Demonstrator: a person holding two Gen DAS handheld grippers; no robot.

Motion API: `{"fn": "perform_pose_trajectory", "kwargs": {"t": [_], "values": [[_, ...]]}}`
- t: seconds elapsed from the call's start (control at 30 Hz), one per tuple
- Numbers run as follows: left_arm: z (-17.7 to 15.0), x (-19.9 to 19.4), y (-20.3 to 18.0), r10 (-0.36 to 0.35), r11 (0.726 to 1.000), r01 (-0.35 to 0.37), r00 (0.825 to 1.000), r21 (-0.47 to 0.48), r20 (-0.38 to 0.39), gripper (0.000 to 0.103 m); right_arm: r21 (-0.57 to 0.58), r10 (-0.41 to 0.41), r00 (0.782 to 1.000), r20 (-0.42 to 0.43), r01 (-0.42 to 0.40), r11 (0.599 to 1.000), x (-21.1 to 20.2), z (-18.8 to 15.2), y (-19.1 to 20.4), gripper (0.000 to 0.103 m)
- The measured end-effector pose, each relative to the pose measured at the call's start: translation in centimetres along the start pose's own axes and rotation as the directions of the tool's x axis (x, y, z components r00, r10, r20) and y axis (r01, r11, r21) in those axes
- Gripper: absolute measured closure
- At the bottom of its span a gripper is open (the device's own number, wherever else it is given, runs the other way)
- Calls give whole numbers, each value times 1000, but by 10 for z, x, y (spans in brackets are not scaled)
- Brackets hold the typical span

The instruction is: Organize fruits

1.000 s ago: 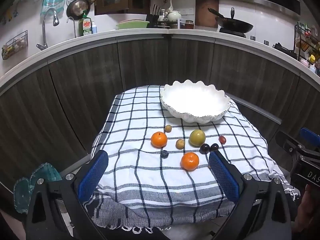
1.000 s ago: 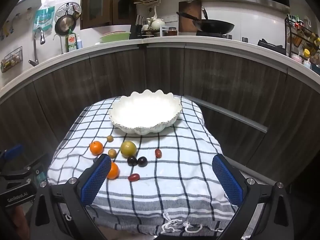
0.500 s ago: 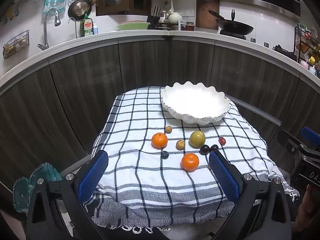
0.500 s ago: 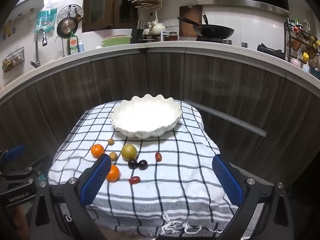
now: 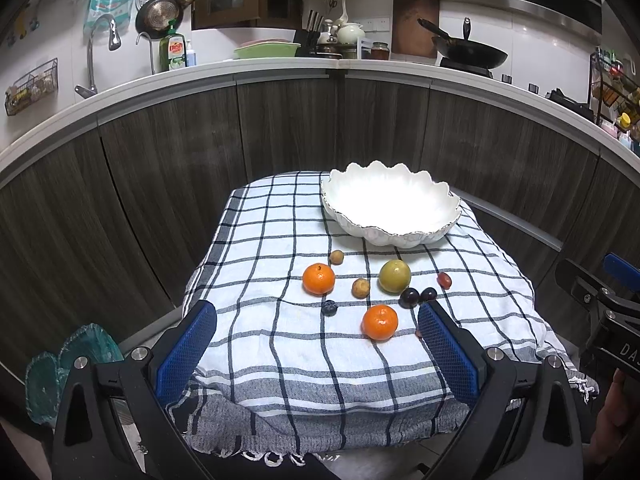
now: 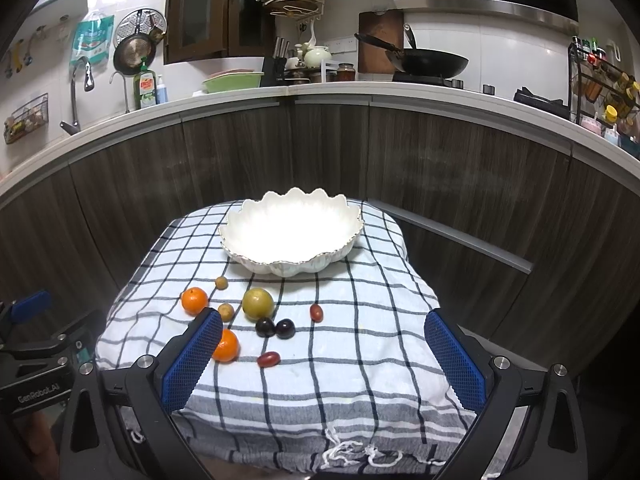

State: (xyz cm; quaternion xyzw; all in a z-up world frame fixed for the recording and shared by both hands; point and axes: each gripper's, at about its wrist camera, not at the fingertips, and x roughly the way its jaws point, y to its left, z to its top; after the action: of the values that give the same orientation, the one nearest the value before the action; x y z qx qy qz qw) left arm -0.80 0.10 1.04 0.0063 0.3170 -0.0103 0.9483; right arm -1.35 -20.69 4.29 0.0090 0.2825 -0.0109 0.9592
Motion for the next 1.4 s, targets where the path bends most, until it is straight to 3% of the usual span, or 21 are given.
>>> {"fn": "perform_pose_trajectory", "kwargs": {"t": [1.4], "values": [[-1,0,2,-1,1000,1,1000,-3,-1,0,4,0,1000,2,0,1000,2,-1,-4,1]]}}
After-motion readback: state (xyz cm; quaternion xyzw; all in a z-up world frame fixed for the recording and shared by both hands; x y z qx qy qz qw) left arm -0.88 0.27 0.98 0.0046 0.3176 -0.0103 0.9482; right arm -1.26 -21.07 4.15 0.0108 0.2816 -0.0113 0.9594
